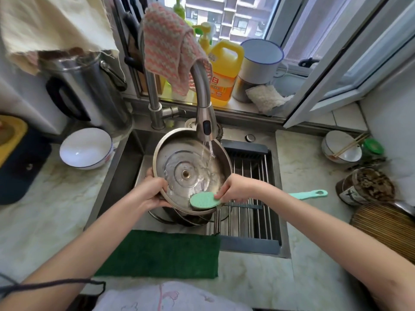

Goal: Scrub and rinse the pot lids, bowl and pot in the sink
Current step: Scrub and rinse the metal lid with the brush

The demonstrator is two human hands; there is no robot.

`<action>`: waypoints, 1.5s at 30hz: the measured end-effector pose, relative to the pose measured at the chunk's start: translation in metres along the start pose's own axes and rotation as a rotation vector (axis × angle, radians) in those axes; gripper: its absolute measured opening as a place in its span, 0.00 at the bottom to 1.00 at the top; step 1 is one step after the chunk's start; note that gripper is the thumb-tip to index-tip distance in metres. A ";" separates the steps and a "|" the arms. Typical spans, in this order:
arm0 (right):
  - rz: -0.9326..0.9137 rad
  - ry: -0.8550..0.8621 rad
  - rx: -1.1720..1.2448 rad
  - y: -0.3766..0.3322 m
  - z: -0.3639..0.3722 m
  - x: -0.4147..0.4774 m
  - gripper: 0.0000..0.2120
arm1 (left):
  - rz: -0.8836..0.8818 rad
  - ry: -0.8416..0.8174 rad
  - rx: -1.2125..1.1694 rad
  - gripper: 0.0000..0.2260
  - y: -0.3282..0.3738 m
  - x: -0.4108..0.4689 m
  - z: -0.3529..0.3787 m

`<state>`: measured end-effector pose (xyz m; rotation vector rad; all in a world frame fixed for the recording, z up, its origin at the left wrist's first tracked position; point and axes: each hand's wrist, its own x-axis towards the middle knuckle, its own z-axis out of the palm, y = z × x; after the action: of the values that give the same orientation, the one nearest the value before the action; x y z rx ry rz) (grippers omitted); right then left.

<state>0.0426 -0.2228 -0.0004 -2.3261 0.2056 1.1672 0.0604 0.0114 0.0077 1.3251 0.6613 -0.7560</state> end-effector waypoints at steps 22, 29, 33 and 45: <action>-0.729 0.802 -0.665 -0.010 -0.048 0.029 0.12 | -0.140 -0.084 0.281 0.22 -0.013 -0.007 0.003; -0.688 0.743 -0.830 0.007 -0.055 0.027 0.17 | -0.153 -0.130 0.253 0.23 -0.013 -0.009 0.004; -0.986 0.824 -0.884 -0.010 -0.049 0.035 0.14 | -0.200 -0.149 0.216 0.23 -0.020 -0.011 0.013; -0.088 0.377 -0.673 -0.006 -0.044 0.006 0.13 | -0.055 -0.028 0.038 0.31 -0.006 -0.008 0.001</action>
<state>0.0792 -0.2398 0.0191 -3.0988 -0.1934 0.8196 0.0509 0.0106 0.0112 1.3324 0.6664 -0.8341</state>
